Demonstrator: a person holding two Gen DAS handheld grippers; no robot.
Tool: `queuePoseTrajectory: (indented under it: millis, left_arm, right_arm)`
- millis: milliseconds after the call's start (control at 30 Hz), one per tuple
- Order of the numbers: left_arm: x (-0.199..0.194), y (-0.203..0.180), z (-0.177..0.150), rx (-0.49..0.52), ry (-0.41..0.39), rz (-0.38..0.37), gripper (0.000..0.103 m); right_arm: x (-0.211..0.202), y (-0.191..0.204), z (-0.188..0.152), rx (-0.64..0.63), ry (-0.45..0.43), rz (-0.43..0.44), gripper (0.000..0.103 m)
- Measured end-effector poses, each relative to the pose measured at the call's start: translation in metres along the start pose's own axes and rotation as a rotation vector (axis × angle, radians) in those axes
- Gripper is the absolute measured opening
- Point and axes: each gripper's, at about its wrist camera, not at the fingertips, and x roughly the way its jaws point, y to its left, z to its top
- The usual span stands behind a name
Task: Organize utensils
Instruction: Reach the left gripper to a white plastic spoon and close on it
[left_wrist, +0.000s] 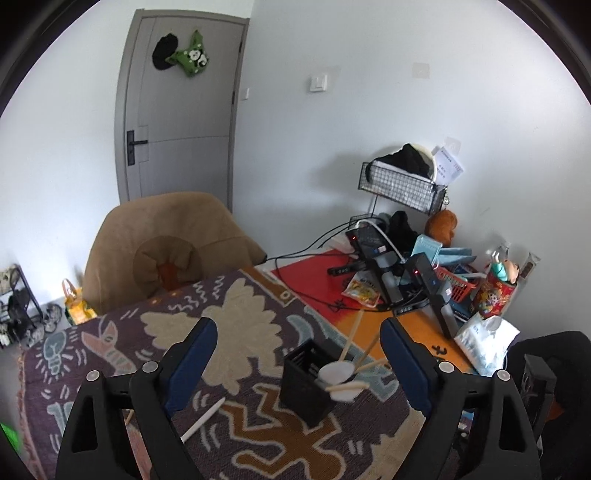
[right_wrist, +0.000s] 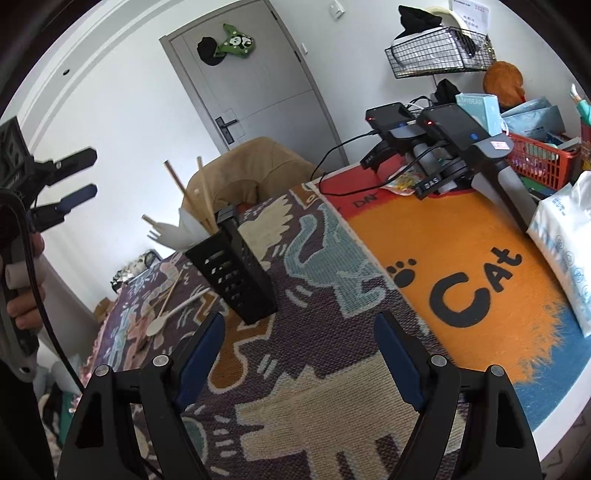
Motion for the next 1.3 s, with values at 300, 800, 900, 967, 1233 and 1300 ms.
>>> queuePoseTrajectory:
  millis: [300,800,900,967,1233,1300]
  left_arm:
    - [-0.010,0.050,-0.032,-0.147,0.054,0.028,0.090]
    - [-0.017,0.115,-0.088,-0.280,0.150,0.091,0.061]
    - [-0.012,0.127,-0.101,-0.313,0.177,0.092,0.053]
    - [-0.008,0.136,-0.108,-0.354,0.197,0.080,0.046]
    - [0.017,0.162,-0.138,-0.501,0.296,0.070,0.039]
    - [0.021,0.167,-0.144,-0.523,0.308,0.078,0.039]
  right_arm:
    - [0.013,0.018,-0.005,-0.015,0.027,-0.016,0.082]
    - [0.045,0.060,-0.017,-0.063,0.101,0.040,0.082]
    - [0.050,0.068,-0.020,-0.084,0.114,0.045,0.082]
    - [0.053,0.072,-0.021,-0.088,0.123,0.045,0.082]
    - [0.064,0.075,-0.023,-0.085,0.150,0.038,0.082]
    - [0.067,0.075,-0.024,-0.085,0.158,0.035,0.082]
